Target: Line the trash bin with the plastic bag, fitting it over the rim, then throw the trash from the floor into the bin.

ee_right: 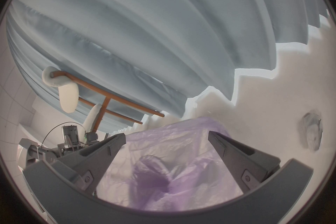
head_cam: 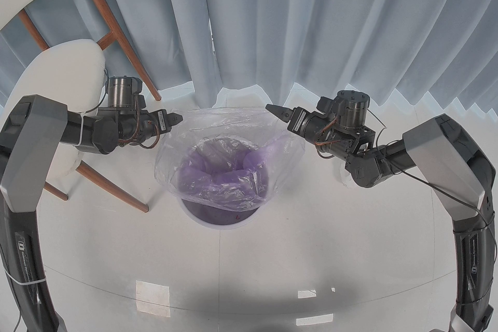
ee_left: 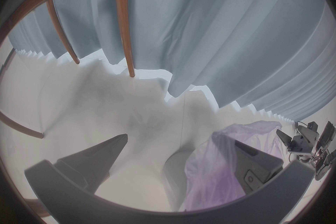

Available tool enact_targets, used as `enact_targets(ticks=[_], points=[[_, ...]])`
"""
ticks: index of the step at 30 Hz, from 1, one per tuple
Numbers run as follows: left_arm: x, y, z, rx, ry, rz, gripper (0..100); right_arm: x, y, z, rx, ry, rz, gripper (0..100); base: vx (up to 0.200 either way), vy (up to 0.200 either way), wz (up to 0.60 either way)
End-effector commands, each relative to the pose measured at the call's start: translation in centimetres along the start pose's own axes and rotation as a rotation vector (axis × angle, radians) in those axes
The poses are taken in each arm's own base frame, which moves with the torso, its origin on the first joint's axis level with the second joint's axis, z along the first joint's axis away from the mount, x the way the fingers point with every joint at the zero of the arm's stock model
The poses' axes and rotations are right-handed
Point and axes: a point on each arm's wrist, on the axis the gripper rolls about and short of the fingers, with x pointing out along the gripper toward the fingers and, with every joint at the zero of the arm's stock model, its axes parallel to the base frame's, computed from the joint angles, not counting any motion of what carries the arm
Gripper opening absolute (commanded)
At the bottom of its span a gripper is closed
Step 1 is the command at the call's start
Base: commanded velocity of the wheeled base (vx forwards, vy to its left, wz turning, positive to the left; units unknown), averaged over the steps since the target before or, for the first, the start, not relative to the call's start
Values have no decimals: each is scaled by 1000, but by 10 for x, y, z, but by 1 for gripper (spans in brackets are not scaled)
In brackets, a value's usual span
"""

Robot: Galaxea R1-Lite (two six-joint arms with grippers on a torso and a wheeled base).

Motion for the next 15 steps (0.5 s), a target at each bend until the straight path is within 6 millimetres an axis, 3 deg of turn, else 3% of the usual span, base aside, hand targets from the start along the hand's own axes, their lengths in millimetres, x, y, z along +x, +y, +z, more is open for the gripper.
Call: enact_targets(ticks=[1,4,15], points=[[14,11,-12,-8,29,26,100,8,-20,-11,9,12,-33,100,0,0,0],[19,13,-17,-7,41,34,100,11,-32,-19,14,19,-50,100,0,0,0],[23,18,-46,-2,127,95,100,15,-46,-41,32,52,-97,100,0,0,0]])
